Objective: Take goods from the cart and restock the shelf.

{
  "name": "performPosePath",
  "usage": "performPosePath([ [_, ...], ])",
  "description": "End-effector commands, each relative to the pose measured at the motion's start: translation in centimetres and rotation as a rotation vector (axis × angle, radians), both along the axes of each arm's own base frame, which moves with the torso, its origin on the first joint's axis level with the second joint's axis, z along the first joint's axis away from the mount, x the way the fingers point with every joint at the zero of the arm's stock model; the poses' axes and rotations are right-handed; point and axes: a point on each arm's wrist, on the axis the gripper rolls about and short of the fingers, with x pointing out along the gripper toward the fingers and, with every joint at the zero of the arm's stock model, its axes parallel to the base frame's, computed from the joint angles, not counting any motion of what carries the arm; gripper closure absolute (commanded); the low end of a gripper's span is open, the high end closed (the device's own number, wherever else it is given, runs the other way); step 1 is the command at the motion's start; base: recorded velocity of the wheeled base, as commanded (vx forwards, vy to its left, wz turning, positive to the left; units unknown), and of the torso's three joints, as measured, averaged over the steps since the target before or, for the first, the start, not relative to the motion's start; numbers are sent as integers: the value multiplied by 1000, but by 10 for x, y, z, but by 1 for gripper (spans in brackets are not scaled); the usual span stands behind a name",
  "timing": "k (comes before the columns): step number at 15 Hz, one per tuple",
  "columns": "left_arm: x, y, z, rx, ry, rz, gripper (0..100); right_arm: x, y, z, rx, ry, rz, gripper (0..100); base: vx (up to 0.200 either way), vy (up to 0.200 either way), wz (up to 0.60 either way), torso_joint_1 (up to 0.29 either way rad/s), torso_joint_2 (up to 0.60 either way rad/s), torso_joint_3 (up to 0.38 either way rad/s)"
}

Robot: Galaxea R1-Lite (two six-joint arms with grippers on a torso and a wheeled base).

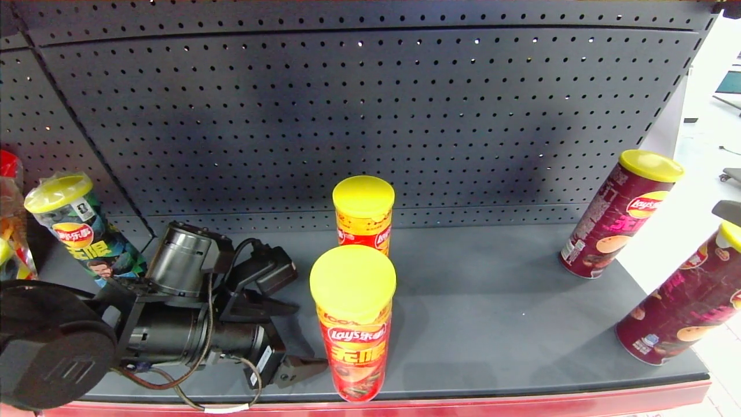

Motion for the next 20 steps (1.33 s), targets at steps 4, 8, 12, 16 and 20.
performPosePath([
  [4, -14, 9, 0, 3, 4, 12, 0, 0, 0, -7, -13, 19, -3, 0, 0, 0, 0, 0, 0, 0],
  [8, -64, 45, 3, -11, -23, 67, 0, 0, -5, -18, -30, 39, -46, 0, 0, 0, 0, 0, 0, 0],
  [12, -125, 94, 33, -142, -238, 299, 0, -10, -19, -22, -51, 21, -189, 0, 0, 0, 0, 0, 0, 0],
  [16, -188, 119, 76, -230, -402, 643, 0, -37, -41, -12, -64, 46, -468, 0, 0, 0, 0, 0, 0, 0],
  [20, -264, 124, 35, -215, -364, 699, 0, -88, -50, -13, -125, 80, -664, 0, 0, 0, 0, 0, 0, 0],
])
